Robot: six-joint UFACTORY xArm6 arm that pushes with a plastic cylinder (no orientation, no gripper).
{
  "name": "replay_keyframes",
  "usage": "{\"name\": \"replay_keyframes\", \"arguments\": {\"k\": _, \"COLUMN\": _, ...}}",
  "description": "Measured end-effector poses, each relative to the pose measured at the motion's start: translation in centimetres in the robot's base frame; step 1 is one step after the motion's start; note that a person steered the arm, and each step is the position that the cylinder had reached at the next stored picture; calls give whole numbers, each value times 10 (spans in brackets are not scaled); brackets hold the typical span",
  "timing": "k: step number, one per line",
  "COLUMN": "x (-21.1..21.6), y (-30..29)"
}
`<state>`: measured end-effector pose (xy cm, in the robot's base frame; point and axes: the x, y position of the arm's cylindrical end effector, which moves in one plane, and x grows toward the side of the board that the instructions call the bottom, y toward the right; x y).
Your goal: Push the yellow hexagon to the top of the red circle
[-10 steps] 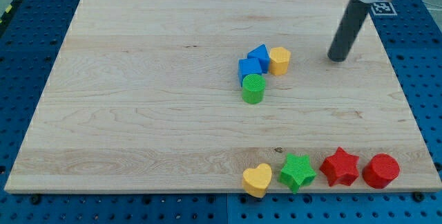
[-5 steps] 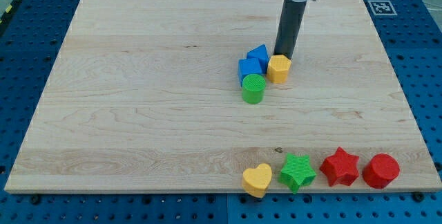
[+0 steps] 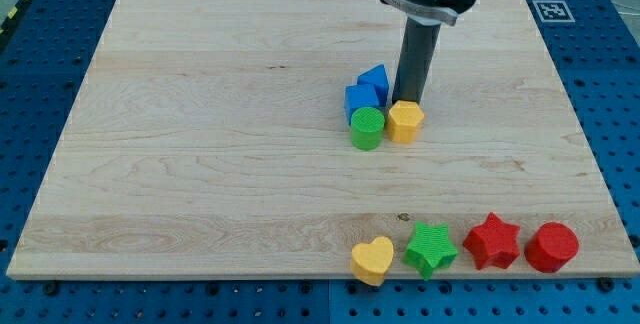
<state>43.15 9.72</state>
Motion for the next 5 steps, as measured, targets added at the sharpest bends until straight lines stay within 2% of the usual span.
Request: {"name": "replay_keyframes", "arguments": {"k": 5, "x": 38, "y": 0}}
